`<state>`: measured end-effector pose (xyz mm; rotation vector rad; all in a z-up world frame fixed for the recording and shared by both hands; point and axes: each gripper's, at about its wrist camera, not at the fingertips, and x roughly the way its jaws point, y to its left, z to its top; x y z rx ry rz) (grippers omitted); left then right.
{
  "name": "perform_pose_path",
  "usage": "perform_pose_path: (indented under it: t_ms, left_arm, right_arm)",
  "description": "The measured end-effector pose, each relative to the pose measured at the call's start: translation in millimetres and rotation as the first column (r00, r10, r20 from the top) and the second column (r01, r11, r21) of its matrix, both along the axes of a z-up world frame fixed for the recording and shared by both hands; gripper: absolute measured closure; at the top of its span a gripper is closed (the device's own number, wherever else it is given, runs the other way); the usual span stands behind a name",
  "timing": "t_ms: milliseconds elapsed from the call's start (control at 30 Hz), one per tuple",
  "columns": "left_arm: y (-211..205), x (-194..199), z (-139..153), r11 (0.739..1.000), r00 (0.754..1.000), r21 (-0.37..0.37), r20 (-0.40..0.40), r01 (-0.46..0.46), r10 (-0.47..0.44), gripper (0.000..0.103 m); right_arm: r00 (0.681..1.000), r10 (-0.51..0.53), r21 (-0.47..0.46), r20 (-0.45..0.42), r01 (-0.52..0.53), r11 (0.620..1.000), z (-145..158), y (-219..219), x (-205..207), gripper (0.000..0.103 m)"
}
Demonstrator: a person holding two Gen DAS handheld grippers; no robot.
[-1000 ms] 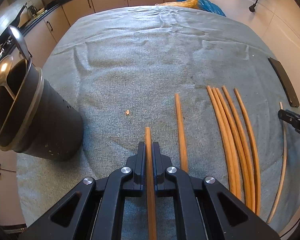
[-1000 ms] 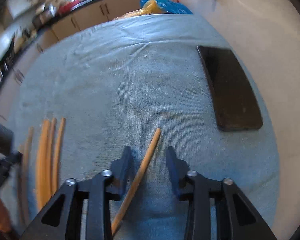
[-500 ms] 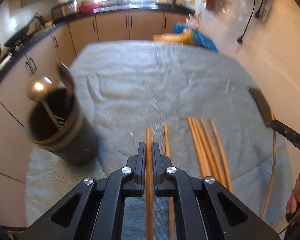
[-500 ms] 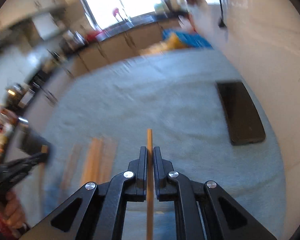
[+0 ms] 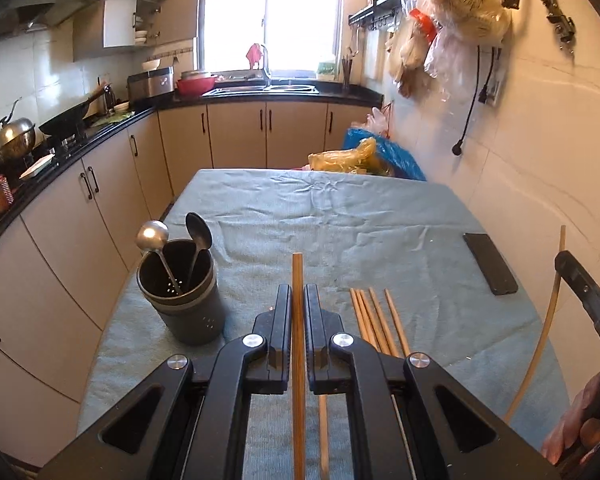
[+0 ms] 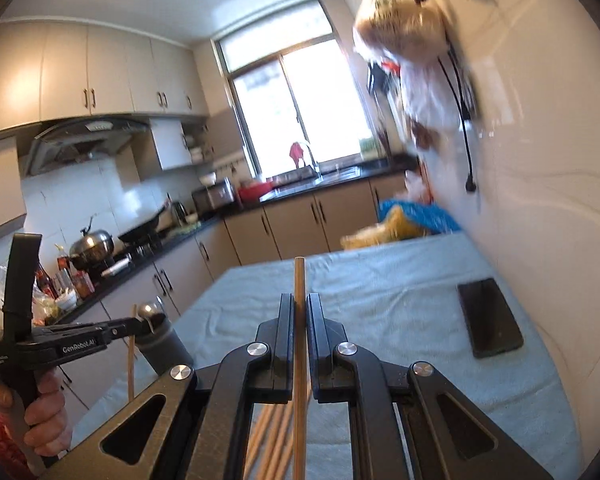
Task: Organize utensils
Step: 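Lift both chopsticks upright and lower them into the dark holder cup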
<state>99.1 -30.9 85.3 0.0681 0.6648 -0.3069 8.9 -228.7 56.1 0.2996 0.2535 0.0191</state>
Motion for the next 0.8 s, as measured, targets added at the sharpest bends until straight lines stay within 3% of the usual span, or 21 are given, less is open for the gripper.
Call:
perform_pose_path:
  t_ms: [500, 800]
  left_arm:
    - [15.4, -23.8, 25.6, 0.999, 0.997, -0.029, 0.072, -0.033, 0.035, 0.098]
    - [17.6, -23.9, 26.2, 0.999, 0.997, -0.033, 0.066, -0.038, 0.040, 0.098]
  right_arm:
    - [0.995, 0.030, 0.000, 0.095, -0.030, 1.000, 9.9, 23.7, -17.5, 0.097]
    - [0.996, 0.056, 0.015, 0.076, -0.057, 0.998, 7.4, 24.7, -12.5, 0.097]
